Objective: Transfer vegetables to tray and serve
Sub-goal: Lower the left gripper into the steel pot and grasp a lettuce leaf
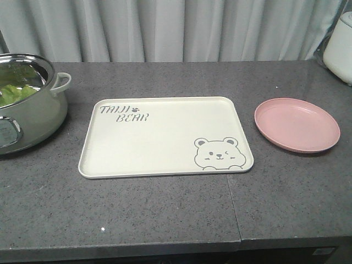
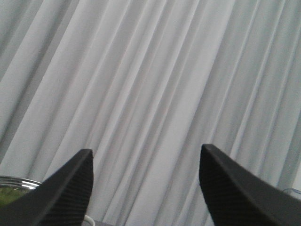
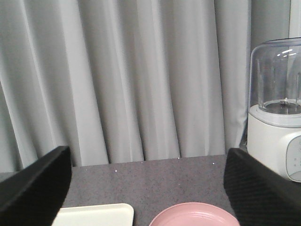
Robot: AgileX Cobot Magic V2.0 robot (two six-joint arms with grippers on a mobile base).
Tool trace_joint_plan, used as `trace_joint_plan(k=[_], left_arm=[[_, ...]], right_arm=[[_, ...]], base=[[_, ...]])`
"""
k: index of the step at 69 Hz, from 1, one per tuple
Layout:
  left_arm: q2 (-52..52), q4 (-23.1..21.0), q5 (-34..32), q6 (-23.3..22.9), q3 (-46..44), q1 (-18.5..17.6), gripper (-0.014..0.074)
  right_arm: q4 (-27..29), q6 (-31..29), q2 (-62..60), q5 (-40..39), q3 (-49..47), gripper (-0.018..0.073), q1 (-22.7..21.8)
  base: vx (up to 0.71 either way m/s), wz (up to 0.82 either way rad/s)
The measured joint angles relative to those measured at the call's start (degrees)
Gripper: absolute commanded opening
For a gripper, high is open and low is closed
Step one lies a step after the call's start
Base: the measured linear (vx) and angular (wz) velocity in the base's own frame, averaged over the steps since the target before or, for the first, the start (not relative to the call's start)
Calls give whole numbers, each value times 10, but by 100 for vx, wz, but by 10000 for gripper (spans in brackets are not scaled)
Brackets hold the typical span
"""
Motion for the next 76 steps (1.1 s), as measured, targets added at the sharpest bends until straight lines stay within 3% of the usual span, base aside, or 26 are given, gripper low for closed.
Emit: trace_joint_plan(k=[9,21,32,58,66,76], left_arm=[[92,7,74,9,-55,0,482],[248,32,137,86,-178,0,482],[430,45,222,150,-350,0,482],[820,152,473,161,-748,0,482],[914,157,528,170,-823,9,482],[1007,133,574,176,-878,41,482]], right_arm=[[-1,-2,0,13,0,621,0],[-1,-2,0,24,0,613,0],[-1,-4,0,59,0,606,0],[-1,-28,0,163,0,594,0],[-1,-31,0,171,0,594,0],[-1,-36,0,173,0,594,0]], base=[[0,0],[0,0],[0,0],[0,0],[0,0],[0,0]])
